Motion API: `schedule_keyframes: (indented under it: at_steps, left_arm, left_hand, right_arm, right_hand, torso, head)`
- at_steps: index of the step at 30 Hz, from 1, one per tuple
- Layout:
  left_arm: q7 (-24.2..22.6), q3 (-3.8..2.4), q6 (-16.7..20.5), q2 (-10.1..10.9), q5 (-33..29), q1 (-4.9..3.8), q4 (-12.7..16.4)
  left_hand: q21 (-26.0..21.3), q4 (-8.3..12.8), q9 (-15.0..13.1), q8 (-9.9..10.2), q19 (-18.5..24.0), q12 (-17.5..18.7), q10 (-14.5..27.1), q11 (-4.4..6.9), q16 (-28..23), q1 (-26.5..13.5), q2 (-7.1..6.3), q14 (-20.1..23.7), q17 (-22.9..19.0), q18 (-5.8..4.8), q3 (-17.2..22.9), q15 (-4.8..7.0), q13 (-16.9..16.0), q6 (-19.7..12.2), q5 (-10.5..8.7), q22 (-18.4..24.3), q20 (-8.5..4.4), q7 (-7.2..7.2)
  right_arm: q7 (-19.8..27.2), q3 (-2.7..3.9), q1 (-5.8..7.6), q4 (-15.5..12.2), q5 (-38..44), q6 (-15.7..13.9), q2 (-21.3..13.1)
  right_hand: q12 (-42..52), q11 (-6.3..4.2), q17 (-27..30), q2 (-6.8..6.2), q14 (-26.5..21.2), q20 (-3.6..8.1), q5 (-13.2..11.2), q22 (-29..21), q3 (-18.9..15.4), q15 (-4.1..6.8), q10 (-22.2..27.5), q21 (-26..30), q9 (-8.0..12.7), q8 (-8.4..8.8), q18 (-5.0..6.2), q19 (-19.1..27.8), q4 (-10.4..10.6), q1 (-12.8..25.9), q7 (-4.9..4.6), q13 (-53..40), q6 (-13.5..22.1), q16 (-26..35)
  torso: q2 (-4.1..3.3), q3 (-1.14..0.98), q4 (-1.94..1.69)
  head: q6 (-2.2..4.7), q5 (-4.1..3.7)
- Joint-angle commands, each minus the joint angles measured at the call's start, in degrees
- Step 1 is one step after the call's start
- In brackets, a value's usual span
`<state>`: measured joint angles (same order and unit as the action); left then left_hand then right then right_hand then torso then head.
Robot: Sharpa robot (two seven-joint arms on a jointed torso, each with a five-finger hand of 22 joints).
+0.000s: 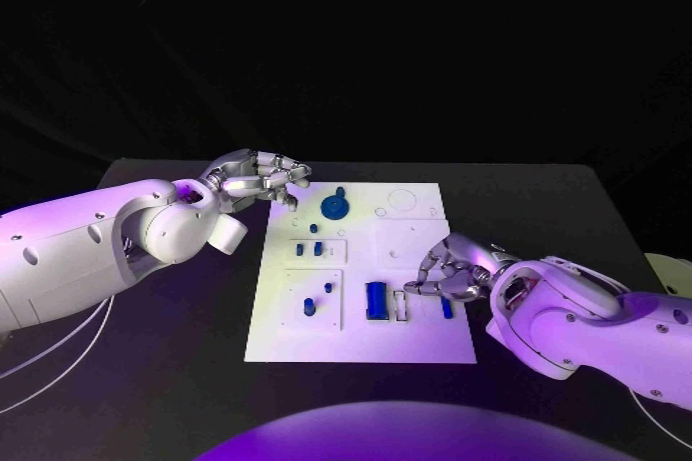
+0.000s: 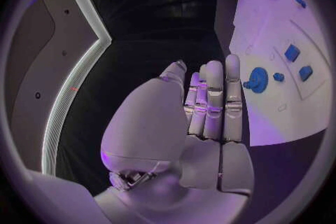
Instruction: Assemble the parts on the task board
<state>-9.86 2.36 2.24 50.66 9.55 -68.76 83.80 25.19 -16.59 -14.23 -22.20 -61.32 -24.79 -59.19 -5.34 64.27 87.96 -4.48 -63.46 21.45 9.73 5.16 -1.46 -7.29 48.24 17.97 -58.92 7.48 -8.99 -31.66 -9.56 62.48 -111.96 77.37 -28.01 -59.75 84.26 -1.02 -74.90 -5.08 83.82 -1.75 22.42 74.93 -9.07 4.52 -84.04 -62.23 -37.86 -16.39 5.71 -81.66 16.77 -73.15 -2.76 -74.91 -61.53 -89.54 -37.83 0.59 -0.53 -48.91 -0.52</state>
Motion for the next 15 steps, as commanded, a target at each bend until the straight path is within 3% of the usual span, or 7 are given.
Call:
schedule_keyframes:
  at_steps: [1, 6, 9, 15]
  left_arm:
    - [-0.87, -0.01, 0.35, -0.1, -0.51, -0.03, 0.22]
    - [-1.01, 0.02, 0.5, -0.14, -0.84, -0.03, 0.5]
    - [-1.08, 0.04, 0.52, -0.16, -1.01, -0.03, 0.57]
    - [-0.77, 0.09, 0.57, -0.2, -1.53, -0.03, 0.56]
  left_hand:
    - [-0.35, 0.04, 0.05, -0.16, -0.55, 0.3, -0.22, 0.03, -0.36, -0.33, -0.04, 0.19, 0.01, 0.56, 0.41, 0.03, 0.1, -0.06, -0.08, 0.08, 0.01, -0.09]
    - [-0.36, 0.04, 0.05, -0.17, -0.56, 0.29, -0.24, 0.03, -0.36, -0.33, -0.07, 0.18, 0.02, 0.56, 0.42, 0.04, 0.09, -0.06, -0.08, 0.08, 0.01, -0.08]
    - [-0.36, 0.04, 0.05, -0.17, -0.56, 0.29, -0.24, 0.03, -0.36, -0.33, -0.07, 0.18, 0.02, 0.56, 0.42, 0.04, 0.09, -0.06, -0.08, 0.08, 0.01, -0.08]
    - [-0.38, 0.04, 0.04, -0.2, -0.58, 0.27, -0.27, 0.04, -0.36, -0.34, -0.09, 0.17, 0.02, 0.57, 0.47, 0.05, 0.09, -0.04, -0.07, 0.08, 0.01, -0.08]
  right_arm:
    - [0.63, -0.01, 0.43, -0.33, -2.21, -2.67, -1.64]
    - [0.2, -0.12, 0.58, 0.07, -1.21, -0.72, -4.63]
    - [0.05, -0.23, -0.07, 0.29, 0.22, 0.09, -5.95]
    - [-0.76, -0.51, -1.79, 0.76, 0.97, 2.32, -7.06]
  right_hand:
    - [-0.16, -0.39, -13.3, -0.22, 5.8, 0.19, 0.14, 4.12, -0.06, 0.28, -3.15, 0.51, -0.07, 0.19, -0.32, 0.17, -0.09, -0.79, -0.03, -9.96, 0.27, 0.03]
    - [-1.08, -0.1, -12.44, -0.18, 5.61, 0.03, 0.32, 3.7, 0.07, 0.03, -2.63, 1.85, 0.01, 0.95, -0.14, 0.64, -0.16, -2.78, -0.37, -9.23, 1.22, 0.3]
    - [-1.18, 0.02, -12.29, -0.19, 5.58, -0.05, 0.24, 3.67, 0.08, -0.06, -2.57, 2.02, 0.18, 1.32, -0.13, 0.7, -0.15, -3.51, -0.52, -9.16, 1.54, 0.35]
    - [-1.55, 0.04, -11.89, 0.18, 5.49, -0.11, 0.06, 3.45, 0.13, -0.12, -2.39, 2.69, 0.29, 1.34, -0.02, 0.9, -0.01, -3.78, -0.51, -8.86, 1.11, 0.47]
  torso:
    - [0.09, 0.06, 0.02]
    - [0.14, 0.2, 0.1]
    - [0.11, 0.17, 0.25]
    - [0.11, 0.08, 0.15]
  head:
    - [0.12, -0.33]
    - [0.29, -1.05]
    - [0.34, -1.15]
    - [0.2, -1.51]
